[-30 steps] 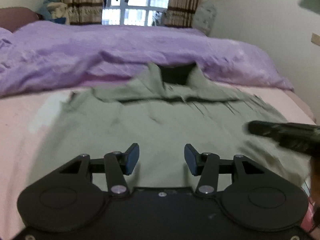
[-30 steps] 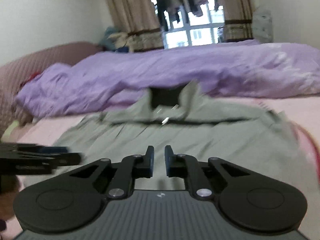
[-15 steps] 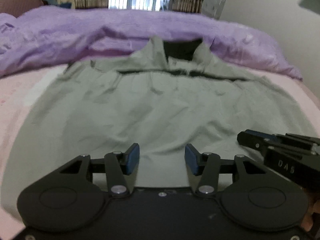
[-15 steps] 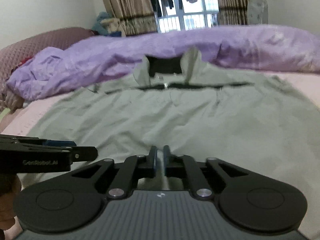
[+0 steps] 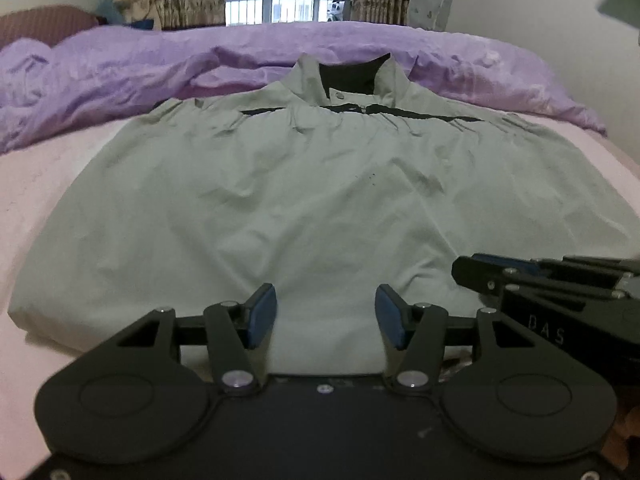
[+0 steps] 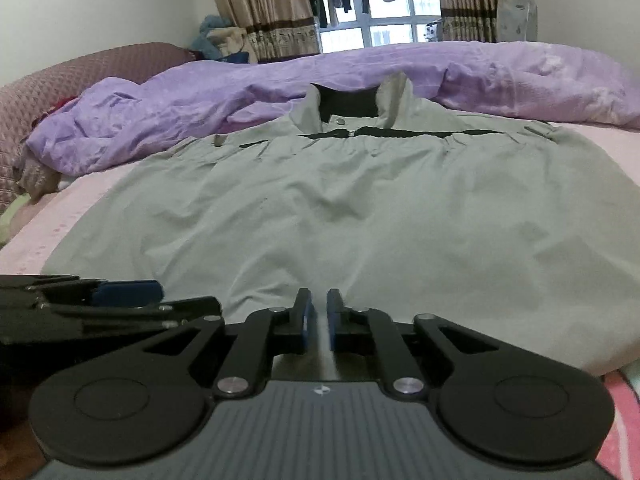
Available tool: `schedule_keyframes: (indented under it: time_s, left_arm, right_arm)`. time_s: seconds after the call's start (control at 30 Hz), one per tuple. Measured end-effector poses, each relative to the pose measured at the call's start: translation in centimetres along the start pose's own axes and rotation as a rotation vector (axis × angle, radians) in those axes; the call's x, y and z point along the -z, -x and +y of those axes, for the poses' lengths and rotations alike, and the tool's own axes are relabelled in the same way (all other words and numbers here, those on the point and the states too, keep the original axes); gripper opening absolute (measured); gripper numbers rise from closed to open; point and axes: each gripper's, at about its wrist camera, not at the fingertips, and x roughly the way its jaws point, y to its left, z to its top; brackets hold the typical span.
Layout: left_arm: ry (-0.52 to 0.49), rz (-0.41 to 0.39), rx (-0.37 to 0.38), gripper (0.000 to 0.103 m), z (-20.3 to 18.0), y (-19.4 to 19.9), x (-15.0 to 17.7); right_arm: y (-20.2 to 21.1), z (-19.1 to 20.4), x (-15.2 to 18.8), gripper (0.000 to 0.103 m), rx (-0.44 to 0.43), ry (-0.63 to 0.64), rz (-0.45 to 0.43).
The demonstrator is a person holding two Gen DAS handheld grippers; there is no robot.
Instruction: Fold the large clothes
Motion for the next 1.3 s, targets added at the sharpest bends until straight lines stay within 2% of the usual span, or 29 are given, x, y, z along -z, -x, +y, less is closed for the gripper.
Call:
schedule_keyframes:
  time_s: [0.1, 0.2, 0.3, 0.37, 0.43, 0.53, 0.63, 0.8, 0.9, 1.2, 1.27, 1.3]
  left_arm:
    - [0.025, 0.009, 0.004, 0.057, 0.3, -0.1, -0.4]
    - [0.077, 0.029, 0.03, 0.057, 1.0, 0.6, -1.5]
    - [0.111, -0.005, 0.016, 0.057, 2.1, 2.5, -1.7]
    - [0.121, -0.009, 0.044, 0.057, 2.5, 3.0, -1.7]
    - [0.109, 0.002, 0.053, 0.057, 2.3, 2.9, -1.3]
    - [0.068, 0.054, 0.018, 0.057, 1.6, 1.3, -0.3]
    - [0.04, 0.029, 0.006, 0.058, 1.2, 0.9, 0.3]
    - [0.099, 0.041, 0.033, 0.058, 2.7, 1.1, -0.6]
    - [0.112, 0.036, -0.023, 0.058, 4.6, 1.0, -0.8]
    - [0.184, 0.036, -0.199, 0.06, 12.4, 1.5, -0.1]
    - [0.234, 0.023, -0.158, 0.061, 14.0, 1.3, 0.4]
    - [0.236, 0.018, -0.15, 0.06, 14.0, 1.4, 0.4]
  right_arm:
    - [0.2, 0.3, 0.1, 0.007, 0.01, 0.0, -0.006]
    - [1.5, 0.5, -0.6, 0.013, -0.008, -0.02, -0.011]
    - [3.2, 1.2, -0.9, 0.013, -0.052, -0.016, -0.048]
    - [3.4, 1.8, -0.8, 0.013, -0.066, 0.003, -0.04]
    - [2.6, 2.2, -0.4, 0.013, -0.057, 0.004, -0.01]
    - [1.7, 2.3, 0.5, 0.013, -0.038, -0.001, -0.01]
    - [1.1, 2.3, 1.1, 0.01, -0.027, 0.008, -0.022]
    - [1.8, 1.0, 0.8, 0.01, -0.079, -0.031, -0.031]
    - [2.8, -1.0, 0.7, 0.011, -0.014, -0.071, -0.047]
    - [6.7, -12.4, 1.3, 0.011, 0.229, -0.217, -0.085]
    - [7.1, -14.4, 1.5, 0.0, 0.269, -0.243, -0.084]
    - [7.2, -15.3, 1.6, 0.0, 0.267, -0.266, -0.077]
